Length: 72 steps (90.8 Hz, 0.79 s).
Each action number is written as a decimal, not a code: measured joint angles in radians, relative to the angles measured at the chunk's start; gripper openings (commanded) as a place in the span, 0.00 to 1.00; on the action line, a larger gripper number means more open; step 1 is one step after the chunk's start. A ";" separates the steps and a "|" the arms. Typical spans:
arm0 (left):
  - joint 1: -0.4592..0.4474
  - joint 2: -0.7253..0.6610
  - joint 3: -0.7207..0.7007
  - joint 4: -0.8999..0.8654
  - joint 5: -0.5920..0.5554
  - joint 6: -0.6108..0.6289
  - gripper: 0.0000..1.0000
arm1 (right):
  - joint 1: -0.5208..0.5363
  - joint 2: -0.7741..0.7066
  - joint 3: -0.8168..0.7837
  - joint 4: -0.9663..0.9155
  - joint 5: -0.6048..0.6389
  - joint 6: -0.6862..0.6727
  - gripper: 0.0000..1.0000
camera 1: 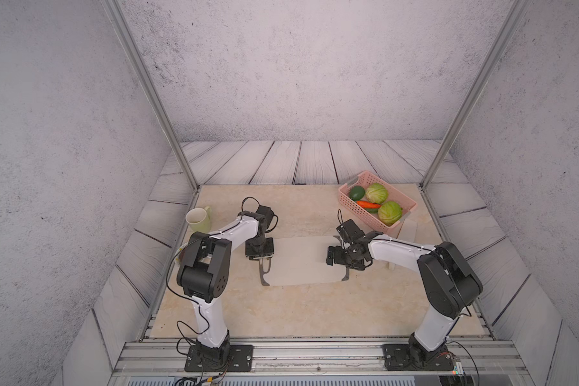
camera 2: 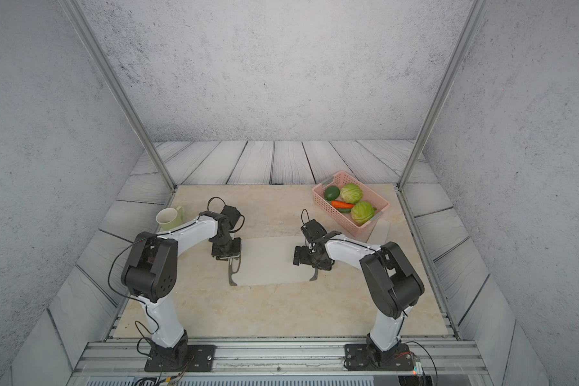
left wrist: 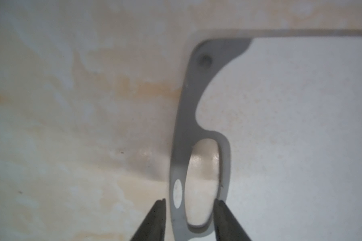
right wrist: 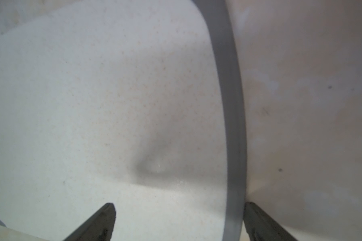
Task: Align the knife with the edge of the cutting board
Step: Move the work surface to the center of the board.
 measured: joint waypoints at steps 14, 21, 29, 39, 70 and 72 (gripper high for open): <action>0.002 -0.073 -0.005 0.022 0.000 0.013 0.97 | 0.003 -0.008 -0.001 -0.025 -0.002 0.000 0.99; 0.012 -0.129 -0.032 0.050 0.004 0.008 0.98 | 0.003 -0.024 -0.004 -0.043 0.002 0.000 0.99; 0.037 -0.215 -0.076 0.077 0.009 0.004 0.98 | 0.003 -0.061 -0.004 -0.069 0.016 -0.002 0.99; 0.078 -0.298 -0.097 0.098 0.018 -0.001 0.98 | 0.003 -0.106 -0.003 -0.092 0.025 -0.011 0.99; 0.112 -0.378 -0.153 0.114 0.045 -0.046 0.98 | 0.003 -0.129 0.018 -0.138 0.003 -0.075 0.99; 0.111 -0.389 -0.166 0.118 0.049 -0.053 0.98 | 0.003 -0.129 0.021 -0.142 0.000 -0.080 0.99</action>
